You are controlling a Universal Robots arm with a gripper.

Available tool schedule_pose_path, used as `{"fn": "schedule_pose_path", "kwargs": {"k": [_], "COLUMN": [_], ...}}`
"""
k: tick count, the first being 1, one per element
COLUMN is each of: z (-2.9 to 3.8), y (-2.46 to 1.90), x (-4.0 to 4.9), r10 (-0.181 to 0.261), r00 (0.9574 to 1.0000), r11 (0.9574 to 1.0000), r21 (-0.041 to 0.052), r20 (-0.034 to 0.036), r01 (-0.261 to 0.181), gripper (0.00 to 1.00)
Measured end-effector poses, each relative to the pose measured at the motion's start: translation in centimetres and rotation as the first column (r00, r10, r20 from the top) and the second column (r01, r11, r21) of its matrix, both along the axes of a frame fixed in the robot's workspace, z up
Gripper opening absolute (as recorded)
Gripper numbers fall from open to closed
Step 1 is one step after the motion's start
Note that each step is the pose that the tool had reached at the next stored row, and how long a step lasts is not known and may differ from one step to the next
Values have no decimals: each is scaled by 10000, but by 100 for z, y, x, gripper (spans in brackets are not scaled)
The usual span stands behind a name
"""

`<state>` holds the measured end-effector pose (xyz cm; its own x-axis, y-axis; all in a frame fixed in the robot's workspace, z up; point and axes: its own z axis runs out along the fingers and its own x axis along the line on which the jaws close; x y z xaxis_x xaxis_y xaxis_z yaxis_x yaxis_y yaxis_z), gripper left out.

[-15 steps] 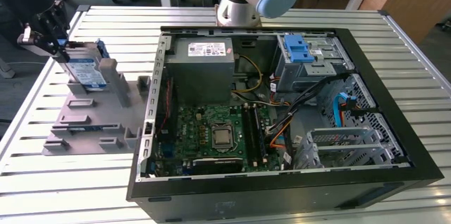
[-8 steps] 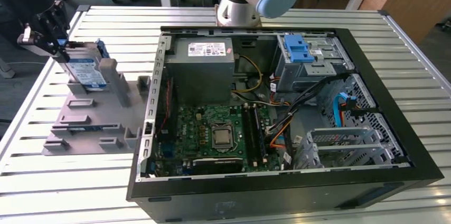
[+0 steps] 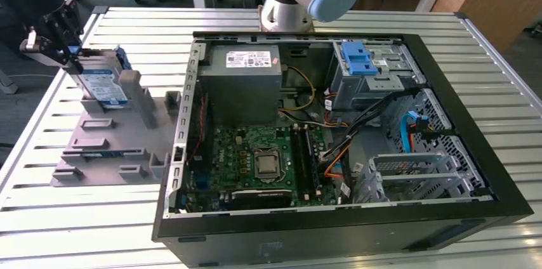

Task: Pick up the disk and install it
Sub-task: 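Pick up the disk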

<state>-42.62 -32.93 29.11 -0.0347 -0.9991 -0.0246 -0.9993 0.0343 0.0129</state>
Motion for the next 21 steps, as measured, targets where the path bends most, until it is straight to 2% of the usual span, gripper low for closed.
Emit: {"fn": "schedule_pose_path", "kwargs": {"k": [6, 21], "z": [49, 68], "y": [0, 0], "x": [0, 0], "r10": [0, 0], "r00": [10000, 10000], "r11": [10000, 10000], "r21": [-1, -1], "r20": [-2, -1], "r01": [0, 0], "gripper": [36, 36]}}
